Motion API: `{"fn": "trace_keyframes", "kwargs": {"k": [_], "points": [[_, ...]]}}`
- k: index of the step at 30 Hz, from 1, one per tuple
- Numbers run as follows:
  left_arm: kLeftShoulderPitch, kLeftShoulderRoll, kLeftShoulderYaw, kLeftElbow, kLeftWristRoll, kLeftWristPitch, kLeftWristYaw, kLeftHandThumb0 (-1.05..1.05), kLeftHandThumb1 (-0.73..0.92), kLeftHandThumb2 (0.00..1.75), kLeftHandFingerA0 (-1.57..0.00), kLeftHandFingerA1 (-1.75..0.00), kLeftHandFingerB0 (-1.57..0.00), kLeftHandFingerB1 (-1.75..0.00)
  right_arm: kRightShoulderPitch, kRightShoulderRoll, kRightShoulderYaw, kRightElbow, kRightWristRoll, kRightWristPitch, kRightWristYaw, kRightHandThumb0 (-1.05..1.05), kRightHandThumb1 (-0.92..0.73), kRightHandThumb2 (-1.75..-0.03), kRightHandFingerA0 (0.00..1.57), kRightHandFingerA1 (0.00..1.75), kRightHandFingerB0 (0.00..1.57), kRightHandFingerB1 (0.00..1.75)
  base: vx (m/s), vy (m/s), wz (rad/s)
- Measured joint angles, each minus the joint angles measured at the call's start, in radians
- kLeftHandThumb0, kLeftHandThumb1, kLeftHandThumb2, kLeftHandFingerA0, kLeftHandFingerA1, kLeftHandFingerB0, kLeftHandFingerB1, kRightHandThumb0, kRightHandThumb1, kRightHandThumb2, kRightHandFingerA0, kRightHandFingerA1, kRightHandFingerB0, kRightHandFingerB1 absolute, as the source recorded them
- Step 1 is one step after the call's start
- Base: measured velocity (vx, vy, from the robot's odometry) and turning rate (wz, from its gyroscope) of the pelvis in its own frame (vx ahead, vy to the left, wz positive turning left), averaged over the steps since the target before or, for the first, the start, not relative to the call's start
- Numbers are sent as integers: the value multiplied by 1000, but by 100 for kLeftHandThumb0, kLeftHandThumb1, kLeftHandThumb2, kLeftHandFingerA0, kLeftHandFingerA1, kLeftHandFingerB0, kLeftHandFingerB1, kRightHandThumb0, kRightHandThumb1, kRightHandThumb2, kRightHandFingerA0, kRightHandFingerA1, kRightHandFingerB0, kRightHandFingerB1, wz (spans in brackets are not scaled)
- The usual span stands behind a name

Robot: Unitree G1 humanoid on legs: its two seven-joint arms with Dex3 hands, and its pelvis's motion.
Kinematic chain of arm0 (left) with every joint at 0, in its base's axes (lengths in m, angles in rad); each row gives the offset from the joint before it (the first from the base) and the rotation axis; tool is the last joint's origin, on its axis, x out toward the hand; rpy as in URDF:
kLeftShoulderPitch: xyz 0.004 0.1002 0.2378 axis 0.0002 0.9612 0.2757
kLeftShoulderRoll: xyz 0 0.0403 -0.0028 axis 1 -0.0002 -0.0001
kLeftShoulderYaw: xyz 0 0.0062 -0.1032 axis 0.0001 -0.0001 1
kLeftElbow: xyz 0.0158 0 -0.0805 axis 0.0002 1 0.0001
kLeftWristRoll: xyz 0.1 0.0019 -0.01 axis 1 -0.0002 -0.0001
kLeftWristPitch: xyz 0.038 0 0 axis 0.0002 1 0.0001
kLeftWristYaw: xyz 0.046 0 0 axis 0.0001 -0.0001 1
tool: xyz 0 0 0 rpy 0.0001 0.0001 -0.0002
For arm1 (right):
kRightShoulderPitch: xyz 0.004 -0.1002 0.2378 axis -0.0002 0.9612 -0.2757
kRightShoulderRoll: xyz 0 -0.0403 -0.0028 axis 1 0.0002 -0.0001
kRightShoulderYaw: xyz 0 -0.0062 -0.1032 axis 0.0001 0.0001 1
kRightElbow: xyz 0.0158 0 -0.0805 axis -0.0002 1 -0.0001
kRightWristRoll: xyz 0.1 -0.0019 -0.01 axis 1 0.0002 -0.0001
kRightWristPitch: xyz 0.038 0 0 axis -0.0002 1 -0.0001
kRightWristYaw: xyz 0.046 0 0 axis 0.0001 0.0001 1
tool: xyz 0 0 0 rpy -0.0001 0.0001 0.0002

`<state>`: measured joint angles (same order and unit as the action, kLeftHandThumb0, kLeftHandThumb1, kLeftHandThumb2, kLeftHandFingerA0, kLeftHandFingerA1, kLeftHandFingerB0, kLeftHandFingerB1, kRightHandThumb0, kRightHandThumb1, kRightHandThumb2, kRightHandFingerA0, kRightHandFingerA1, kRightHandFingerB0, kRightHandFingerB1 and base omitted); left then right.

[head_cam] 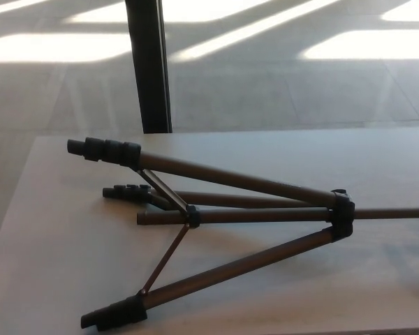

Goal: Use both hands of the robot to pick up the tripod lying in the middle of the desk and make it stand upright on the desk

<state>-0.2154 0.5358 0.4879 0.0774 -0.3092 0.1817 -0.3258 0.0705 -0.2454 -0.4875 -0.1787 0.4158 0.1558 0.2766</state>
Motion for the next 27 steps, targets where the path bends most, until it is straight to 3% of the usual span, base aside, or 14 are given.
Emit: {"fn": "trace_keyframes", "kwargs": {"k": [2,4,5,9,10,11,13,15,17,18,20,23,24,27], "points": [[-71,13,-42,-35,1,13,-6,-61,66,59,-36,-48,-38,-41,1,16,49,-59,5,14,-1,-79,-68,-61,74,77,52,46,0,0,0],[-142,25,-82,-62,2,26,-14,-62,66,60,-36,-46,-37,-40,1,31,95,-109,9,27,-1,-78,-69,-61,74,77,52,45,0,0,0],[-171,29,-99,-72,2,31,-17,-68,53,95,-39,-61,-28,-50,1,39,114,-126,10,33,-2,-73,-71,-61,70,77,51,47,0,0,0],[-322,48,-211,-134,4,73,-40,-66,49,94,-37,-62,-29,-52,8,82,222,-207,16,68,-7,-72,-71,-62,69,78,54,47,0,0,0],[-355,51,-237,-153,3,85,-46,-62,64,59,-32,-56,-37,-46,11,91,246,-222,17,77,-9,-74,-71,-61,69,78,55,46,0,0,0],[-381,53,-256,-167,3,96,-50,-72,49,90,-26,-58,-30,-55,13,98,263,-232,18,84,-10,-76,-68,-61,71,78,57,46,0,0,0],[-435,55,-301,-200,1,122,-59,-60,64,59,-30,-54,-37,-47,17,114,297,-253,20,100,-15,-76,-68,-61,70,78,57,48,0,0,0],[-485,59,-353,-229,6,146,-68,-74,51,92,-27,-58,-31,-55,22,123,326,-267,22,117,-21,-78,-69,-61,72,77,58,50,0,0,0],[-537,65,-413,-260,16,167,-80,-73,65,61,-23,-52,-34,-43,31,127,357,-282,22,137,-25,-80,-69,-61,71,78,57,50,0,0,0],[-567,70,-450,-272,25,174,-88,-77,53,90,-19,-57,-27,-50,38,127,372,-290,21,148,-27,-79,-71,-62,70,82,57,54,0,0,0],[-616,82,-516,-277,50,176,-102,-78,68,61,-21,-50,-34,-38,48,128,392,-302,21,163,-32,-78,-71,-62,70,82,56,54,0,0,0],[-680,97,-609,-274,92,176,-121,-86,74,63,-19,-52,-27,-36,62,127,406,-307,21,183,-37,-74,-71,-61,70,81,55,53,0,0,0],[-689,97,-621,-272,98,176,-124,-85,57,101,-14,-55,-19,-48,64,127,407,-307,21,185,-38,-74,-71,-61,69,81,55,54,0,0,0],[-742,100,-697,-261,145,173,-140,-41,29,98,-3,-54,0,-50,76,127,406,-306,21,197,-39,-75,-70,-61,66,79,55,50,0,0,0]]}}
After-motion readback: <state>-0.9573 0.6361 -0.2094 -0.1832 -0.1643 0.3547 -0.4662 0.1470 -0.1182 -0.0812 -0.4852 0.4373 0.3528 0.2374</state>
